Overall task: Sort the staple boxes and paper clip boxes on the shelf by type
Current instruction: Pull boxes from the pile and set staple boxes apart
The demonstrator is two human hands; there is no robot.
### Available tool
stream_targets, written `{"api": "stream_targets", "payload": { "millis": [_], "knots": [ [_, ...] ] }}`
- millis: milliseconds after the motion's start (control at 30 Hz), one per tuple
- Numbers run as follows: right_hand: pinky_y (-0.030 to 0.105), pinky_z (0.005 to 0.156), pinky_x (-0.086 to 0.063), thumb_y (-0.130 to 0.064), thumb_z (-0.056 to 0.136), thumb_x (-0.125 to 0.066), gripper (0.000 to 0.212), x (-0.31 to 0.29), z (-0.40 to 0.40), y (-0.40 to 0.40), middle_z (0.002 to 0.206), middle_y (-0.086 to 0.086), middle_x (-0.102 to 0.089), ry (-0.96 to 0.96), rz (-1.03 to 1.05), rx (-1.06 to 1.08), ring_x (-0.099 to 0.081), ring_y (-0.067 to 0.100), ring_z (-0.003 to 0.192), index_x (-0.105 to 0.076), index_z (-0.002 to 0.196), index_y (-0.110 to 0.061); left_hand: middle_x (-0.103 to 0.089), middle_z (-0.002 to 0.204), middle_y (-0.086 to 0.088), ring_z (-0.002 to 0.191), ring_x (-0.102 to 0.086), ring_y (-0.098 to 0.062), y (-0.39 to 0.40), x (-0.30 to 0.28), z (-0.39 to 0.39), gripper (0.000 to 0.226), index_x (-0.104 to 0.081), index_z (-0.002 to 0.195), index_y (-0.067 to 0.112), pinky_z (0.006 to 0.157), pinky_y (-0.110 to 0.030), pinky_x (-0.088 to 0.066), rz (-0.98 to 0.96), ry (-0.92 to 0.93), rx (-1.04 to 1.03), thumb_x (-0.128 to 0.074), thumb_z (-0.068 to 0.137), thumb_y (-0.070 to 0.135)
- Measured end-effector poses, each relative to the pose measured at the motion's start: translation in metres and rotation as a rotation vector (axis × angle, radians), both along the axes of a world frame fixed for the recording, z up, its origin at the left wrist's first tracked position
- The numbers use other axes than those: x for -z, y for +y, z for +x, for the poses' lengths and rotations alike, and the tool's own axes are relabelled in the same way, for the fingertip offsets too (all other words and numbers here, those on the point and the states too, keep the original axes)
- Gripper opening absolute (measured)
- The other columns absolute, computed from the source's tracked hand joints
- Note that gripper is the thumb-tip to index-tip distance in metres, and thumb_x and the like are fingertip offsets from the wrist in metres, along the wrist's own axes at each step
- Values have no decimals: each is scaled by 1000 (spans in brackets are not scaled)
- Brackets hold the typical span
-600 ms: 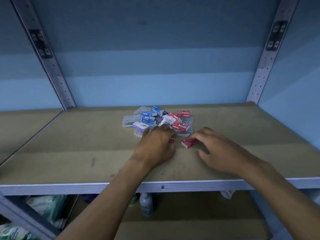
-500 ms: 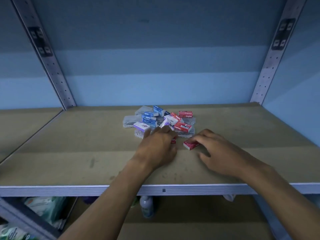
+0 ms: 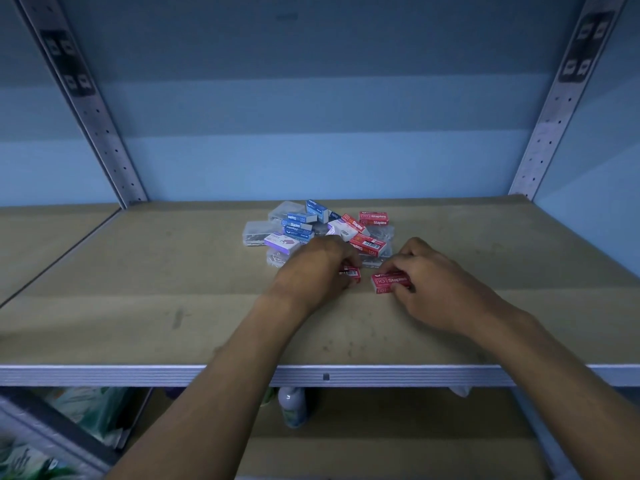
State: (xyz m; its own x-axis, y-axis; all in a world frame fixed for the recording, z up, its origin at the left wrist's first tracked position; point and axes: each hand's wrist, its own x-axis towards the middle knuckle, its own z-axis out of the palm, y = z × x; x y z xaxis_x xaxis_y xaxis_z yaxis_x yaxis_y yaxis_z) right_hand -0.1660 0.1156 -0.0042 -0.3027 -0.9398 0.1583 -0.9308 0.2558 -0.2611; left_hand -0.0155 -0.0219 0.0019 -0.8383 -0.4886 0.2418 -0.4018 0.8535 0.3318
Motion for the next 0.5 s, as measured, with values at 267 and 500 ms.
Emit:
{"api": "stream_targets", "payload": {
  "millis": [267,500],
  "knots": [
    [39,90,-50,-27,89,-65,24,-8,0,13,108,-8,-59,-36,-9,23,-57,16,101,-65,112,-33,-69,112,-1,102,-61,-17,8,-7,3,25,-74,109,21,85,-25,-47,7,-55,46,-72,85,20],
    [22,76,-46,-23,82,-78,24,-11,-3,22,99,-12,-54,-138,-84,-9,-55,0,86,-61,94,-34,-73,104,2,94,-66,-13,17,-12,10,19,-75,107,22,82,-24,-51,93,-52,68,-69,89,21]
  ]
}}
